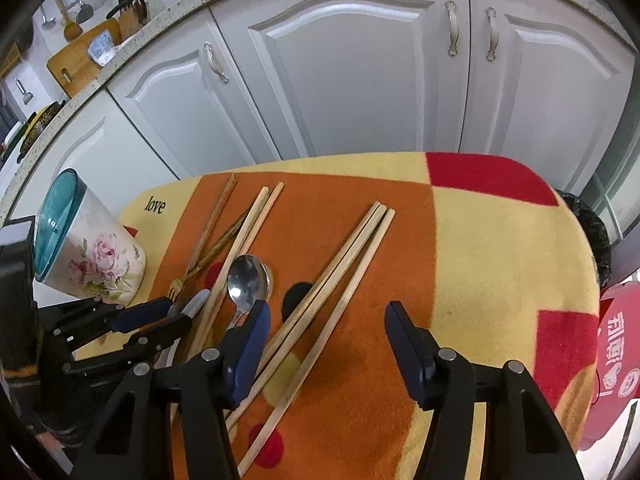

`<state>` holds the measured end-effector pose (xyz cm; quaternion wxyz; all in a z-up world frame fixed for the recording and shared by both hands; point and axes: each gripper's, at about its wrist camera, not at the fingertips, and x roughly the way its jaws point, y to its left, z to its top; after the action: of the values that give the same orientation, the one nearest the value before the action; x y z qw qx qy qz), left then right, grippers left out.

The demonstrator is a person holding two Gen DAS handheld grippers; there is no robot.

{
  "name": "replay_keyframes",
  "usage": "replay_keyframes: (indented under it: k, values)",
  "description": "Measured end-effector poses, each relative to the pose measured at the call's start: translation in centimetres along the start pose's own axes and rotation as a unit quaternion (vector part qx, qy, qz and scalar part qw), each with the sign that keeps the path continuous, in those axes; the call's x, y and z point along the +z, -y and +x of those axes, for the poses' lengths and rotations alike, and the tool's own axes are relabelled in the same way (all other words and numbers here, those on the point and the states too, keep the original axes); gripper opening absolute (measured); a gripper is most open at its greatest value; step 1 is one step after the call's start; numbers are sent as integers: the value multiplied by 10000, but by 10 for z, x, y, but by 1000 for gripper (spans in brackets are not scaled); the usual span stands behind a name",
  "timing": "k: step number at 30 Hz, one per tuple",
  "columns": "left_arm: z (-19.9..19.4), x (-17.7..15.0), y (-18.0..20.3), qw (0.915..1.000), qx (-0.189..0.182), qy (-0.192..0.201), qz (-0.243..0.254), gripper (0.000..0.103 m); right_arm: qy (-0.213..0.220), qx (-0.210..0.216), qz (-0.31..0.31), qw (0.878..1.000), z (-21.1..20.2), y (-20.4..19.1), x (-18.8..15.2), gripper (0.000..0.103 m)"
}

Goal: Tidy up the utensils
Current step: 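Lower left tool onto white ceramic spoon while right tool lowers onto a chopstick, then close left tool on white spoon handle while right tool closes on one chopstick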

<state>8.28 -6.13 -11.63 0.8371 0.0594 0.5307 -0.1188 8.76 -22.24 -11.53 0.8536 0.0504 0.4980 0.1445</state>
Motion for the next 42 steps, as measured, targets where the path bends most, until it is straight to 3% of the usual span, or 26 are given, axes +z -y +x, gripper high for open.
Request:
replay_keyframes:
  k: [6, 7, 10, 15, 26, 30, 31, 33, 34, 37, 39, 42]
  values:
    - [-3, -4, -3, 9999, -106, -9, -62, 19, -234, 212, 217, 9993, 22, 9, 5, 38]
    - [-5, -6, -4, 9997, -202, -3, -108, 17, -260, 240, 239, 9991, 25, 10, 7, 37]
    - [-10, -8, -6, 9989, -387, 31, -249, 5, -349, 192, 194, 9990, 35, 9, 8, 21]
    - [-22, -12, -4, 9985, -467, 116, -244, 5, -292, 188, 130, 9993, 33, 10, 5, 9]
    - [-19, -15, -1, 9989, -357, 129, -258, 5, -307, -58, 150, 9994, 22, 20, 1, 9]
    - [-19, -15, -2, 9991, -309, 130, -263, 5, -251, 116, 426, 9987, 17, 25, 2, 10]
    - [-18, -15, -3, 9991, -295, 124, -267, 5, -263, 142, 460, 9985, 17, 25, 3, 12]
    - [-18, -15, -4, 9992, -284, 114, -270, 5, -291, 147, 449, 9985, 18, 23, 4, 41]
    - [-17, -14, -4, 9992, -275, 102, -277, 5, -306, 92, 383, 9988, 20, 20, 4, 44]
    - [-14, -13, -5, 9992, -267, 50, -277, 5, -427, 3, 234, 9988, 28, 16, 1, 44]
    - [-11, -13, -4, 9994, -262, 2, -228, 5, -365, -144, 37, 9992, 30, 11, 0, 32]
    - [-6, -13, -2, 9996, -231, -80, -145, 6, -360, -338, -215, 9985, 29, 10, -3, 24]
